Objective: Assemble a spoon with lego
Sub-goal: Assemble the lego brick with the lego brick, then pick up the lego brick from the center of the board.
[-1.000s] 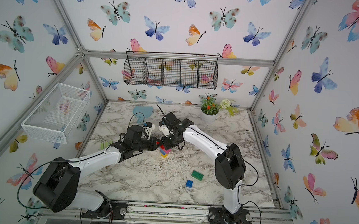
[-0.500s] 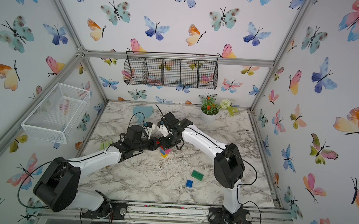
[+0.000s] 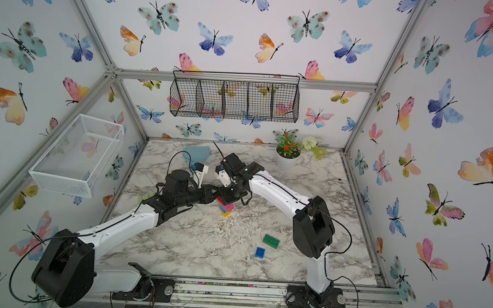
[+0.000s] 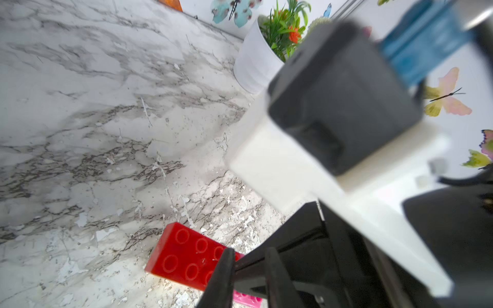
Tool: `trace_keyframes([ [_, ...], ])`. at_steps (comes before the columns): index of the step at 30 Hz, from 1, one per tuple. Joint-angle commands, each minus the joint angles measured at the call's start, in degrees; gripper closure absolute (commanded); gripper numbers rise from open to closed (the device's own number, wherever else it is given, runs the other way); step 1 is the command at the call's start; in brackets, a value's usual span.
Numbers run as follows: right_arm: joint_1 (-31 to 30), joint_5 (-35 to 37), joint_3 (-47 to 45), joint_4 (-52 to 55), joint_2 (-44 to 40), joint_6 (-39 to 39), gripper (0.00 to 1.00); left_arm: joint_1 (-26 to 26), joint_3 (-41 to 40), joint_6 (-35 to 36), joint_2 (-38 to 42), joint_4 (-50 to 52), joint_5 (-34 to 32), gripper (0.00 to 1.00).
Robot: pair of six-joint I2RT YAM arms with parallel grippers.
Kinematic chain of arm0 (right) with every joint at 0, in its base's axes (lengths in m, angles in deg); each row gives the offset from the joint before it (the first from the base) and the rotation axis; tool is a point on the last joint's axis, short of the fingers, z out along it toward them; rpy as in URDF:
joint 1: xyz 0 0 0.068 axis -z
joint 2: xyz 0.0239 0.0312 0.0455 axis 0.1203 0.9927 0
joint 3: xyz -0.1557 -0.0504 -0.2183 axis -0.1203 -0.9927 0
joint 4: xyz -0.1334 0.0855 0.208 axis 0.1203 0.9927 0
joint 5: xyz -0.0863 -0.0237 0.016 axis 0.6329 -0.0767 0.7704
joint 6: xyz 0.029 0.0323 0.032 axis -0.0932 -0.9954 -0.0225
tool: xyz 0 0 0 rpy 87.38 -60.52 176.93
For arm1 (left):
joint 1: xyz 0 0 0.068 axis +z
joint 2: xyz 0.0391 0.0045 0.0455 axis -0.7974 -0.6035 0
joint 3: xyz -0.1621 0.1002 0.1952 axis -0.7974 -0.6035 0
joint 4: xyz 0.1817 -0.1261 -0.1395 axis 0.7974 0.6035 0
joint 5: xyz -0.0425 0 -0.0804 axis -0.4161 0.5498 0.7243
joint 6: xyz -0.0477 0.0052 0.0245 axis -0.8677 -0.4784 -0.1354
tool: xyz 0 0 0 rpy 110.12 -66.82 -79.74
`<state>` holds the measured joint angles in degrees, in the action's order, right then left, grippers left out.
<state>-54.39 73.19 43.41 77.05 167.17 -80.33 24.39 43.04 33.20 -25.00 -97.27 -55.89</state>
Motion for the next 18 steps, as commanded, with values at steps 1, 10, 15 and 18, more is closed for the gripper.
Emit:
trace_keyframes([
  [1, -0.15, -0.44, 1.78, -0.82, -3.37, -0.80, 0.90, 1.22, 1.77, -0.79, 4.34, 1.93, -0.24, 0.65],
  [10, 5.22, 8.24, -10.80, 5.24, -18.14, -8.93, 0.34, 6.25, -0.80, 0.38, 18.57, 9.43, 1.21, 0.16],
  [15, 10.17, 16.35, -27.72, 7.77, -30.91, -16.12, 0.05, 6.38, -5.44, 1.80, 27.50, 13.53, 0.36, 0.03],
  [18, 10.57, 16.21, -36.14, 5.72, -35.56, -16.84, 0.01, 6.41, -8.47, 1.00, 32.16, 14.16, 1.27, 0.01],
])
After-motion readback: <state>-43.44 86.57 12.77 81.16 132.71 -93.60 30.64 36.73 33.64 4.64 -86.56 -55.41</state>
